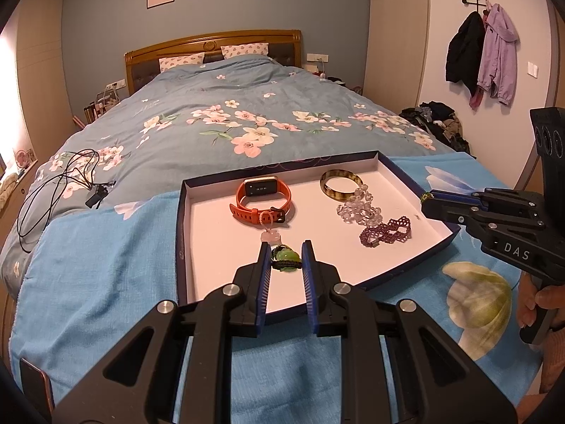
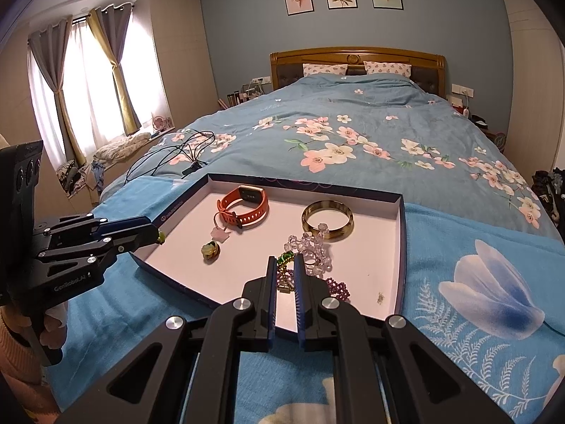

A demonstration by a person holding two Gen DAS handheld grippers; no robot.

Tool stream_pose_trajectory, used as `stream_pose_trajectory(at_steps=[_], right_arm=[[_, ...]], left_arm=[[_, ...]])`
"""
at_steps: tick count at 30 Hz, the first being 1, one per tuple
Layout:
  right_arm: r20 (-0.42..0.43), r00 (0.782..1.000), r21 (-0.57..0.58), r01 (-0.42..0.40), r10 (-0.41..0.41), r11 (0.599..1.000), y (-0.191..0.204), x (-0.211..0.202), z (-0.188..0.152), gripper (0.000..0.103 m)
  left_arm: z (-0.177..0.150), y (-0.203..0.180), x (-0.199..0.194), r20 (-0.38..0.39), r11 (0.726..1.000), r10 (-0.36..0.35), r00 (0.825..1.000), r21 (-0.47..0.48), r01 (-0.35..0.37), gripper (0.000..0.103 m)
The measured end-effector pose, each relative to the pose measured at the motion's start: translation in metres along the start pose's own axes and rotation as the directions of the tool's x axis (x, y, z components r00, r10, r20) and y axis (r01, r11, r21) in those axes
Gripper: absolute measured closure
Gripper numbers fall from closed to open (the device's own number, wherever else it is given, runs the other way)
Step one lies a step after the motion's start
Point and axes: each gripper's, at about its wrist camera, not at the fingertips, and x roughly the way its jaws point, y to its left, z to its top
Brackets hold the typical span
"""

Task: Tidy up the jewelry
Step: 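Lower and release the gold ring in the tray while the left tool releases the black ring there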

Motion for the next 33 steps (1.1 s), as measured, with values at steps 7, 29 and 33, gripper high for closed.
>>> stream_pose_trajectory(at_steps=[7,29,33], right_arm=[[-0.012,1.000,0.004,0.001,-0.001,1.000,-0.003,0.008,0.000,0.095],[-0.090,0.996,-0.024,0.027,-0.029,0.999,-0.006,0.037,0.005,0.095],[-0.121,0.992,-0.034,0.038,-0.042,0.999,-0.005,0.049,0.005,0.095]], left_arm=[[0.000,0.003,0.005,-0.005,1.000,0.004,1.000,-0.003,-0.004,0.085],[-0.001,0.007,0.034,-0.059,1.000,0.010,0.998,-0.016,-0.011,0.085],[-0.001,0.008,0.041,-0.075,0.999,0.004,0.997,-0.031,-0.007,0.085]])
